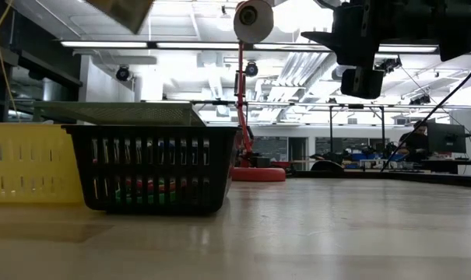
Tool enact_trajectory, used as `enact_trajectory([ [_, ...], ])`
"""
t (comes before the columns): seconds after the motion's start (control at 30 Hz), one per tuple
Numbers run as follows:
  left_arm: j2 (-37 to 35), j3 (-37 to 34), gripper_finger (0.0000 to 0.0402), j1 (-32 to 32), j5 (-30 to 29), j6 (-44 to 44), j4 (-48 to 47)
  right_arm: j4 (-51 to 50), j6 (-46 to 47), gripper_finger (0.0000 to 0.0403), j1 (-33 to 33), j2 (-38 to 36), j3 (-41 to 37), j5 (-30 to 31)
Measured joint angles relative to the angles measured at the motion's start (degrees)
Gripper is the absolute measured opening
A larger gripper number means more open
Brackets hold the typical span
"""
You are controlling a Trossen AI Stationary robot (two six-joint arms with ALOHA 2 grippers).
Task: Pick & Place Office Desk Supplies
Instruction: Put the crayon box into the transparent box
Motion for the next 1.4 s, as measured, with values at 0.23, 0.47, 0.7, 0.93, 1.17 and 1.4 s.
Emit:
enact_trajectory([
  [0.23, -7.61, 0.0, 0.0035, -5.66, 10.8, -31.21, -16.06, -0.28, -2.3, 0.0166, 0.03, 0.0, 0.0, 0.02],
  [0.47, -9.35, 0.0, 0.0035, -7.83, 19.72, -62.69, -22.5, -3.63, -2.87, 0.0166, 0.17, 0.0, 0.0, 2.89],
  [0.7, -6.04, -0.02, 0.0035, -11.32, 23.84, -95.25, -38.14, -6.05, -2.86, 0.0166, 0.17, 0.0, 0.02, 4.12],
  [0.93, -1.32, -0.02, 0.0035, -19.47, 18.02, -117.48, -43.45, -6.2, -4.2, 0.0166, 0.2, 0.0, 0.02, 4.09],
  [1.17, 6.91, -0.02, 0.0035, -24.68, 17.64, -138.58, -45.95, -6.22, -6.54, 0.0166, 1.18, 0.0, 0.02, 4.14],
  [1.4, 14.21, -0.02, 0.0035, -24.75, 21.99, -147.83, -45.88, -6.22, -8.11, 0.0166, 2.49, 0.0, 0.02, 4.17],
])
